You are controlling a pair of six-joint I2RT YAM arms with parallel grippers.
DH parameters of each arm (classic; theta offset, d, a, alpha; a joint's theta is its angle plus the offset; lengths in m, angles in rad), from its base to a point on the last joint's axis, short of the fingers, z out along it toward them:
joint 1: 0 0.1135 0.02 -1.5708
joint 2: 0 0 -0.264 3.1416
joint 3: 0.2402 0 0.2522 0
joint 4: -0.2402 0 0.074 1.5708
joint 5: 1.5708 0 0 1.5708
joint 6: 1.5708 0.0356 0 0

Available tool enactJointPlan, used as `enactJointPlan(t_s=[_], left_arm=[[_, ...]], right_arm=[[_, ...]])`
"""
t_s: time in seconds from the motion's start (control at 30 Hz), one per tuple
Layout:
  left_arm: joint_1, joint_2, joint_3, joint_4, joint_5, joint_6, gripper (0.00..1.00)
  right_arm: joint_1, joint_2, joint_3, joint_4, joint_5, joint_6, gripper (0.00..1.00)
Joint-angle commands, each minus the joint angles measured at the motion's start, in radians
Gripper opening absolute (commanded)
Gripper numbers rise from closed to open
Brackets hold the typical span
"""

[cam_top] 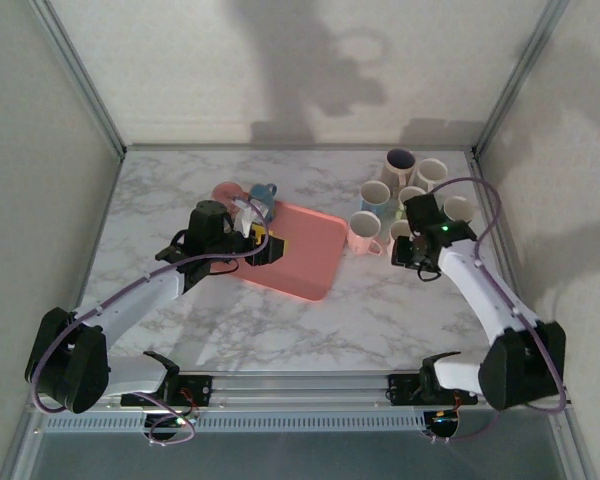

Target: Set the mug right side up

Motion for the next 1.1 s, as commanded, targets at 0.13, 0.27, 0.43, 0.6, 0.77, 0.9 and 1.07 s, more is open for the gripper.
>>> enactJointPlan(t_s=[0.13,0.27,0.43,0.6,0.77,0.9,1.07], left_arm=[[-0.009,-0.020,0.031,-0.030,-0.046,-0.008,0.65],[-0.009,-0.023,0.028,-0.033,-0.106,-0.039,0.64],[-0.009,-0.026,0.024,-0.048,-0.142,-0.065,0.64],[-0.009,-0.057,0.031,-0.127,-0.252,-0.084,0.63],[0.075,-0.091,0.075,-0.335,-0.370,-0.166,0.63],[0.148,-0.129,0.100,-0.478,-0.427,-0.211,0.62],[0.191,-0.122,0.159,-0.653,-0.534,-0.206,0.60]], right_arm=[[-0.016,-0.096,0.110,-0.154,-0.212,-0.096,0.53],[-0.015,-0.094,0.129,-0.140,-0.278,-0.099,0.52],[-0.015,-0.080,0.129,-0.121,-0.314,-0.096,0.52],[-0.014,-0.051,0.133,-0.103,-0.405,-0.102,0.52],[-0.009,-0.002,0.177,-0.122,-0.444,-0.114,0.52],[-0.001,0.020,0.205,-0.122,-0.442,-0.119,0.52],[0.006,0.051,0.209,-0.109,-0.443,-0.121,0.52]])
